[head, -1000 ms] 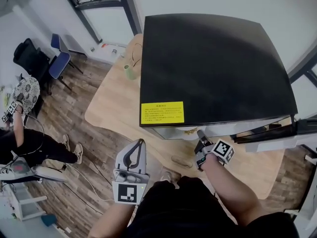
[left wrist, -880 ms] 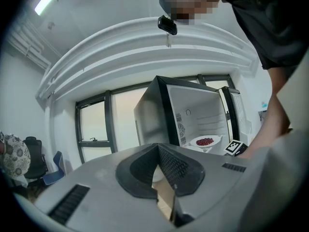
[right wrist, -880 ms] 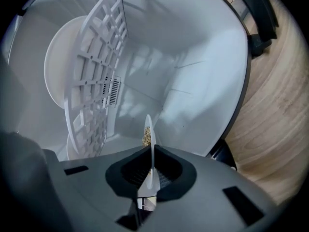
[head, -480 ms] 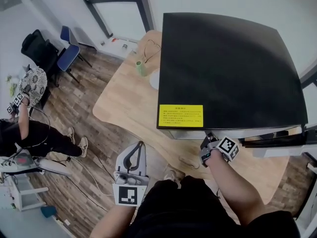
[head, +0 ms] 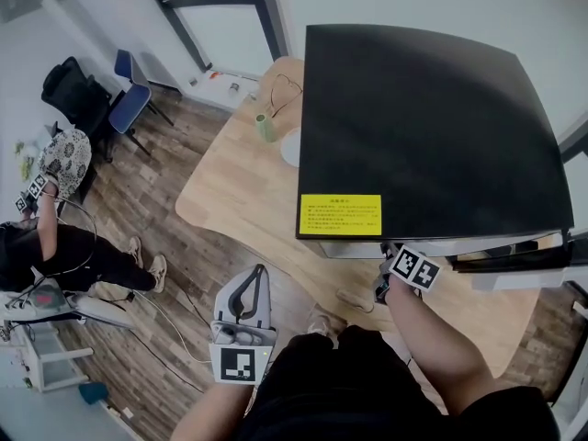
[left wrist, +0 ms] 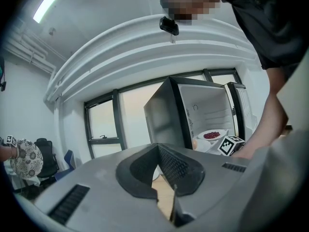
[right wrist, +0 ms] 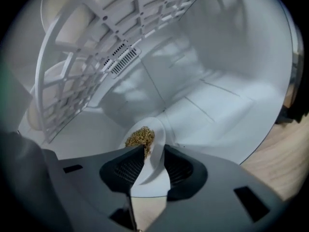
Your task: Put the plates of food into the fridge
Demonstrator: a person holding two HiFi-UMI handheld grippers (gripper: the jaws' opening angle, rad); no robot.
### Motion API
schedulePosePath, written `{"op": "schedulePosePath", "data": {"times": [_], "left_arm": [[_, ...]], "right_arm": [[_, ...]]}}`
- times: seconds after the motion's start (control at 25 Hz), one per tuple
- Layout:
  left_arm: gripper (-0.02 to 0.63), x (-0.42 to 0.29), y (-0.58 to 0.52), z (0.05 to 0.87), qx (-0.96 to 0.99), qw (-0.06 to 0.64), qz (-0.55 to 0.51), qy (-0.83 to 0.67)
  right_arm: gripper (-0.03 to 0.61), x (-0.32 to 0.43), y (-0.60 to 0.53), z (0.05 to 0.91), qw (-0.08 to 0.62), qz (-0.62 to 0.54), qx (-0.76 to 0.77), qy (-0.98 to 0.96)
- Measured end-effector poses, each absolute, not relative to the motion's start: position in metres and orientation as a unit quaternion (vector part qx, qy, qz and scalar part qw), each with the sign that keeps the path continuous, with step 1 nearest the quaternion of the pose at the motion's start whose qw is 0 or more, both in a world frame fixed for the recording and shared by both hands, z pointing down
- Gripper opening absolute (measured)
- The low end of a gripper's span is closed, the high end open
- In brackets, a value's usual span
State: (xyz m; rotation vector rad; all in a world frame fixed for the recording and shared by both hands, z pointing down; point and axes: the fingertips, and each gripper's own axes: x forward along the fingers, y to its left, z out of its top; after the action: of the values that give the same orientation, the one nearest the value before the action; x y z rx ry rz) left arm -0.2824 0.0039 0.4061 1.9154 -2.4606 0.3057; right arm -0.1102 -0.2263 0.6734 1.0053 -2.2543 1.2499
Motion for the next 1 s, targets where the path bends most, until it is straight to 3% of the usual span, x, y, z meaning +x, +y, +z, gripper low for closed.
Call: {"op": "schedulePosePath", "data": {"times": [0.48,1.0], "left_arm": [[0.004,-0.272,-0.008,0.394,0.630,-0.008,0.068,-0.774],[0.004,-0.231,-0.043,0.387,0.681,-0.020,0.031,-0.732]], "right_arm": [[0.137,-0.093,-0.222,0.636,0.192,0.345,0.366,-0.843],[0.136,-0.036,-0.203,0.548,0.138,0.223,0.351,-0.899]]}}
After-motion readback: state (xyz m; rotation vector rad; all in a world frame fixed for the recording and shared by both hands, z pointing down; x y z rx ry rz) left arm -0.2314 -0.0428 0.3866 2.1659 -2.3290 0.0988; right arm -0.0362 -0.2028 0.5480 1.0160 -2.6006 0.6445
